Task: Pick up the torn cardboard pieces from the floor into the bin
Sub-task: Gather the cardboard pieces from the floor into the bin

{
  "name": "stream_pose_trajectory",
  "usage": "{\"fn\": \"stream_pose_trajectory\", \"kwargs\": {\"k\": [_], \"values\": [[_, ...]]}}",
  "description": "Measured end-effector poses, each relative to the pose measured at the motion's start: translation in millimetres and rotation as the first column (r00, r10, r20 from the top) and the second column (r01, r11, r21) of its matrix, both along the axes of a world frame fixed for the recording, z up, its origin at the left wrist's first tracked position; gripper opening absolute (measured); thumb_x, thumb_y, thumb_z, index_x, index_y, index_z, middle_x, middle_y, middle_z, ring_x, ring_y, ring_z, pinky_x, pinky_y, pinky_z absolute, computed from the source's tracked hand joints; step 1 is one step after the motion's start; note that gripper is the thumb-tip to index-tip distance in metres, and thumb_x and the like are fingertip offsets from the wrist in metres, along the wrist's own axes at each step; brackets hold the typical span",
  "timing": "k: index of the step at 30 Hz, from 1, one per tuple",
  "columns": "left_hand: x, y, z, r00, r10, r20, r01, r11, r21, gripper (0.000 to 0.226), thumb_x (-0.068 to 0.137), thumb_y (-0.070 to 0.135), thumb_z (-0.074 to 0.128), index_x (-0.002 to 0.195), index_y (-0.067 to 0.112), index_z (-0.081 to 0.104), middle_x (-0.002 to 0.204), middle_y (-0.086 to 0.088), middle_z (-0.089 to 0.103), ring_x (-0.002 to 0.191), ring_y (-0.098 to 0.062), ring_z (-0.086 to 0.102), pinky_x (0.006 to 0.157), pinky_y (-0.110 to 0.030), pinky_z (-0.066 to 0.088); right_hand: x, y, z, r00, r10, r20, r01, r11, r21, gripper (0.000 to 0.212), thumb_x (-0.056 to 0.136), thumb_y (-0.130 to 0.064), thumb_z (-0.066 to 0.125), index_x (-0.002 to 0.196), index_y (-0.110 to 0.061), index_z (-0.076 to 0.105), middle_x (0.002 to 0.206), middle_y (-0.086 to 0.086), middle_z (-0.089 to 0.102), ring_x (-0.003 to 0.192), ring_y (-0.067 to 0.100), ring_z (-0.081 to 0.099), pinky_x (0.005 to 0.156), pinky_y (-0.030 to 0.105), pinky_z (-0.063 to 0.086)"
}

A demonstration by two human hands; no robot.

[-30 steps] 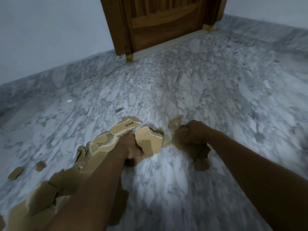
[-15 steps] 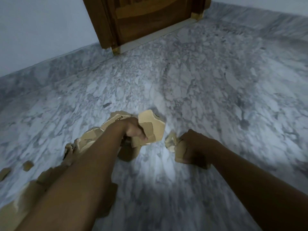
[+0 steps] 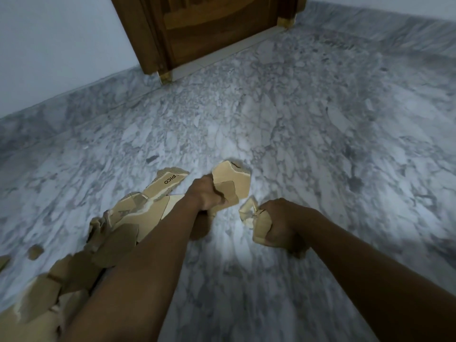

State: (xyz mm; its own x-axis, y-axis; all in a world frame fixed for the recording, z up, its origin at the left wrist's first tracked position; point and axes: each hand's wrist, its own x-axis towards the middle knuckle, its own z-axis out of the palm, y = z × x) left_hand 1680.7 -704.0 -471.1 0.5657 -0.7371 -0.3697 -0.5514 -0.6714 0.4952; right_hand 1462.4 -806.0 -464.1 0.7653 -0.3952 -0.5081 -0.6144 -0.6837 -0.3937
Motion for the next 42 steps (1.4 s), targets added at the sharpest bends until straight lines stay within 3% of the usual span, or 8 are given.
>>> {"fn": "stream_pose_trajectory", "kwargs": {"k": [7, 11, 16, 20, 28, 34, 37, 42], "values": [[16.1, 12.8, 44.8, 0.885, 0.23, -0.404, -0.373, 0.871, -0.32, 0.046, 0.068, 0.025, 0.087, 0.11, 0.013, 0.071, 0.101, -0.001, 0.075, 0.088, -0.016, 0.072, 0.074, -0.031, 0.06, 22.6, -11.1, 10.2, 0.987, 0.023, -0.159, -0.014, 0.998, 0.059, 0.069, 0.071, -0.027, 0.086, 0.131, -0.015, 0.054, 0.125, 0.005, 0.062, 0.105, 0.023, 0.061, 0.089, 0.035, 0.051], [45.7, 43.7, 91.8, 0.789, 0.25, -0.561, -0.522, 0.754, -0.398, 0.031, 0.08, 0.02, 0.079, 0.109, 0.017, 0.067, 0.093, 0.001, 0.075, 0.075, -0.01, 0.073, 0.054, -0.022, 0.052, 54.9, -12.3, 19.7, 0.989, -0.084, 0.126, 0.052, 0.97, 0.237, 0.025, 0.07, -0.012, 0.088, 0.087, -0.019, 0.072, 0.093, 0.002, 0.072, 0.088, 0.017, 0.068, 0.087, 0.034, 0.053], [80.6, 104.2, 91.9, 0.66, 0.366, -0.656, -0.691, 0.639, -0.339, 0.053, 0.071, 0.025, 0.084, 0.119, 0.015, 0.067, 0.105, -0.002, 0.076, 0.096, -0.022, 0.073, 0.069, -0.034, 0.053, 110.7, 5.8, 40.8, 0.905, -0.213, 0.369, 0.098, 0.947, 0.307, 0.052, 0.066, -0.012, 0.091, 0.114, -0.011, 0.071, 0.108, 0.004, 0.074, 0.102, 0.018, 0.069, 0.091, 0.035, 0.055], [85.8, 141.2, 71.2, 0.695, 0.446, -0.563, -0.651, 0.722, -0.232, 0.03, 0.079, 0.013, 0.078, 0.107, 0.013, 0.068, 0.092, -0.004, 0.075, 0.076, -0.018, 0.07, 0.045, -0.019, 0.049, 152.8, 28.6, 37.7, 0.898, -0.174, 0.404, 0.07, 0.963, 0.258, 0.061, 0.067, -0.021, 0.09, 0.121, -0.014, 0.064, 0.116, 0.0, 0.067, 0.106, 0.018, 0.063, 0.09, 0.032, 0.05], [132.1, 153.8, 53.7, 0.709, 0.489, -0.507, -0.619, 0.776, -0.117, 0.044, 0.073, 0.027, 0.083, 0.113, 0.019, 0.066, 0.107, -0.002, 0.073, 0.092, -0.021, 0.068, 0.067, -0.03, 0.049, 203.2, 77.2, 3.4, 0.986, 0.109, 0.126, -0.097, 0.99, -0.101, 0.083, 0.065, -0.051, 0.082, 0.139, -0.037, 0.047, 0.137, 0.004, 0.05, 0.126, 0.032, 0.052, 0.102, 0.035, 0.042], [154.9, 123.1, 53.5, 0.831, 0.405, -0.38, -0.446, 0.895, -0.022, 0.052, 0.074, 0.045, 0.079, 0.115, 0.017, 0.063, 0.108, -0.001, 0.069, 0.095, -0.019, 0.064, 0.073, -0.03, 0.045, 215.5, 84.9, -19.0, 0.991, 0.067, 0.114, -0.06, 0.996, -0.067, 0.069, 0.065, -0.055, 0.074, 0.124, -0.026, 0.053, 0.123, 0.005, 0.061, 0.121, 0.029, 0.057, 0.103, 0.042, 0.046], [157.5, 99.8, 48.5, 0.881, 0.349, -0.32, -0.366, 0.931, 0.008, 0.045, 0.076, 0.044, 0.078, 0.108, 0.015, 0.063, 0.1, 0.0, 0.064, 0.086, -0.012, 0.058, 0.067, -0.025, 0.041, 209.7, 82.2, -16.0, 0.994, 0.006, 0.109, -0.004, 1.0, -0.013, 0.083, 0.07, -0.041, 0.082, 0.14, -0.023, 0.042, 0.133, 0.008, 0.056, 0.123, 0.031, 0.054, 0.104, 0.043, 0.046], [148.8, 68.5, 22.6, 0.963, 0.17, -0.208, -0.163, 0.985, 0.048, 0.031, 0.082, 0.031, 0.075, 0.108, 0.021, 0.063, 0.104, 0.0, 0.064, 0.088, -0.015, 0.058, 0.069, -0.026, 0.042, 184.2, 53.6, -7.3, 0.992, 0.035, -0.124, -0.027, 0.998, 0.065, 0.096, 0.063, -0.036, 0.09, 0.144, -0.014, 0.042, 0.141, 0.008, 0.05, 0.127, 0.031, 0.052, 0.104, 0.041, 0.046]]}}
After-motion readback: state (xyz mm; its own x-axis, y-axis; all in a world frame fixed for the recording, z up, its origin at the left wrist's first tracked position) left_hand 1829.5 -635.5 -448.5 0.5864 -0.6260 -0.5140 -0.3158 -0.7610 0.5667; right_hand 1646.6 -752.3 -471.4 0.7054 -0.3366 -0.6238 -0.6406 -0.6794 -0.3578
